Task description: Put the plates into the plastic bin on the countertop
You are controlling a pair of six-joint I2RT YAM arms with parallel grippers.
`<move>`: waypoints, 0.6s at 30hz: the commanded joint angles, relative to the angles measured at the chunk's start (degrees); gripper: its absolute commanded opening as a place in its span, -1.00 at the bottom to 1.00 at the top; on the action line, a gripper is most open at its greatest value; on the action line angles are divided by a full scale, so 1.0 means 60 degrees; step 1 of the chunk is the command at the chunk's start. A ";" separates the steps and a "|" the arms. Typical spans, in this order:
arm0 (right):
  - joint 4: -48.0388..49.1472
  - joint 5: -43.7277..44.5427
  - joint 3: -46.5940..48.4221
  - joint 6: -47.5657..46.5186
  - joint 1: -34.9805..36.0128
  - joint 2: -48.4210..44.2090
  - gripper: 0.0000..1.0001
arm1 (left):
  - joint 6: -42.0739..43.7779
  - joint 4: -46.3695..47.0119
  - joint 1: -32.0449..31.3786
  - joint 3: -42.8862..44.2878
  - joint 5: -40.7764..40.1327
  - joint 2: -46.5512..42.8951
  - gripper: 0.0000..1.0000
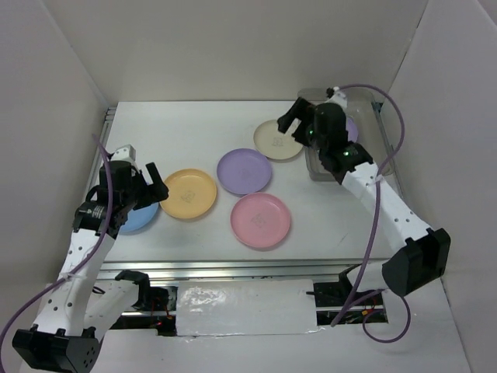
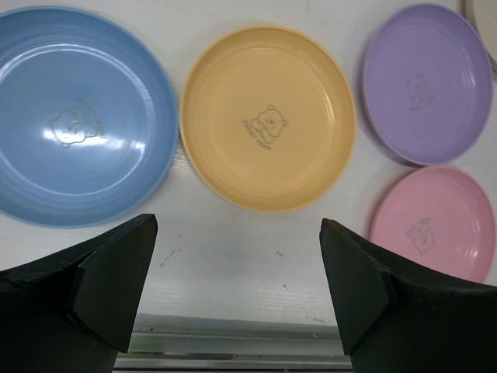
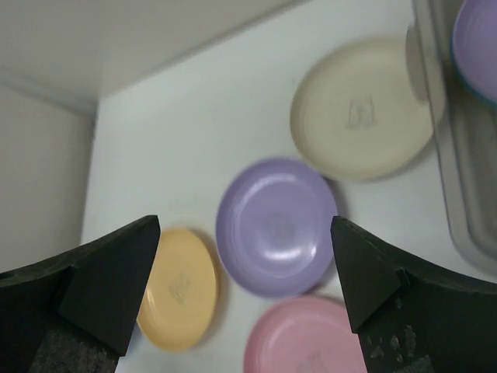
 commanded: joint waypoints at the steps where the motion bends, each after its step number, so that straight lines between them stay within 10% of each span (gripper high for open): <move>1: -0.0087 0.0370 -0.1601 -0.0080 0.0685 0.0372 0.96 | -0.0364 -0.0168 0.0189 0.0155 -0.0966 0.0029 0.99; 18: 0.0488 -0.0991 -0.0960 0.0096 0.0690 0.4706 0.72 | -0.0101 0.0022 -0.0089 0.0082 -0.0204 0.0264 0.98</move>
